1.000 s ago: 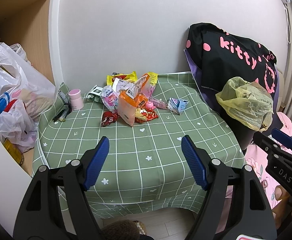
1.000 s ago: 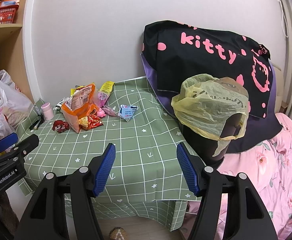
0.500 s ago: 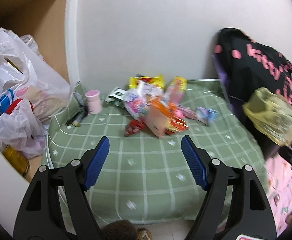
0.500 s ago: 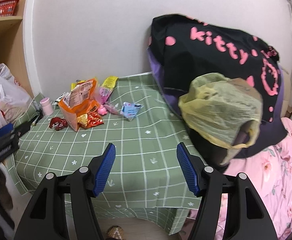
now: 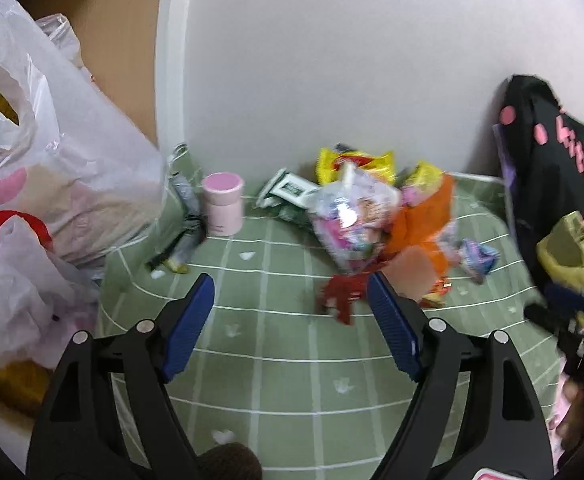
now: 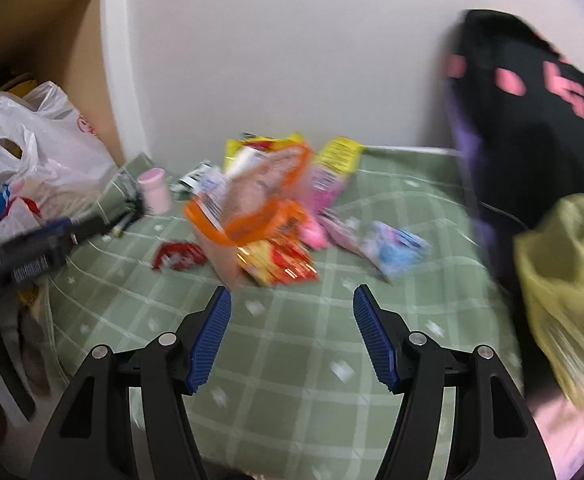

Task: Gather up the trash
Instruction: 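Grasp the orange snack bag with the right gripper while the left gripper grasps a black wrapper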

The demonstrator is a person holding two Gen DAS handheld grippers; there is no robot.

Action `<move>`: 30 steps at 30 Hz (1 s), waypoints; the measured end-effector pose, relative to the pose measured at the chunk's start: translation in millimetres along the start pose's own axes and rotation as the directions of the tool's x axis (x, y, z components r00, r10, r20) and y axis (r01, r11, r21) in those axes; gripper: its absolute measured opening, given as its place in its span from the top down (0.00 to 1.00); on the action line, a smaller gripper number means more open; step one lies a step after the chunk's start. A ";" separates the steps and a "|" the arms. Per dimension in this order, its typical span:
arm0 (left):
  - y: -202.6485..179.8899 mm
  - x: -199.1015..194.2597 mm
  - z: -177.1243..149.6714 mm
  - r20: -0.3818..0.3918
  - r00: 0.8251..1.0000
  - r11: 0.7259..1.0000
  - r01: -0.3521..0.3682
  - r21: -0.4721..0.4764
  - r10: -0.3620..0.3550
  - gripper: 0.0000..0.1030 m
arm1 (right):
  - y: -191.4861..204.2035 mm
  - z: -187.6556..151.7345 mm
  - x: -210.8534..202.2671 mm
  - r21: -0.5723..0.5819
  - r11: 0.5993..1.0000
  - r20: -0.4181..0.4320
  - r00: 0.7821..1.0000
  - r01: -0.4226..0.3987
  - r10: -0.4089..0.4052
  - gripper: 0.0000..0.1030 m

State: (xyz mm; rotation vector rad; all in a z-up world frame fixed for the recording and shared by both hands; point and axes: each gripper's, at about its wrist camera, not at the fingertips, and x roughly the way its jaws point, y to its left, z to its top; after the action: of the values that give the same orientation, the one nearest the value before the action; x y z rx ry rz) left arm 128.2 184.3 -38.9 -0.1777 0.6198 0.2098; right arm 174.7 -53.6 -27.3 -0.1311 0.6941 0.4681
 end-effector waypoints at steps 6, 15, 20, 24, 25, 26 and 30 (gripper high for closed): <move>19.9 31.6 3.6 -0.066 0.998 0.999 0.005 -0.033 -0.008 0.27 | 28.7 61.6 44.1 -0.023 0.999 0.051 0.998 -0.045 0.046 0.42; 27.3 86.9 37.7 -0.060 0.998 1.000 0.000 -0.010 0.000 0.28 | 9.4 57.2 94.5 -0.009 0.999 -0.118 0.992 -0.053 0.051 0.86; 52.4 125.1 46.7 -0.096 0.995 0.993 -0.042 -0.106 0.032 0.34 | -38.9 44.7 96.6 0.071 0.997 -0.190 0.982 0.021 -0.007 0.88; 67.7 142.9 47.5 -0.129 0.988 0.984 -0.100 -0.146 0.081 0.42 | -56.2 39.4 91.0 0.101 0.994 -0.186 0.982 0.033 -0.014 0.88; 71.1 146.6 48.8 -0.136 0.986 0.982 -0.112 -0.153 0.091 0.43 | -60.9 38.8 89.3 0.115 0.993 -0.186 0.983 0.025 -0.004 0.88; 72.7 148.7 49.5 -0.140 0.985 0.981 -0.118 -0.154 0.096 0.44 | -64.7 38.5 88.1 0.126 0.992 -0.185 0.983 0.015 0.008 0.88; 72.9 160.9 50.7 -0.167 0.978 0.984 -0.141 -0.106 0.122 0.57 | -72.9 36.2 85.3 0.119 0.993 -0.175 0.984 -0.012 0.033 0.88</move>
State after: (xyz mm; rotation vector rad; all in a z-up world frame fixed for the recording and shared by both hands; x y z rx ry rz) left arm 266.1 288.8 -100.9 -0.2692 0.7810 0.3627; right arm 286.3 -76.9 -57.2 -0.0542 0.8959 0.4399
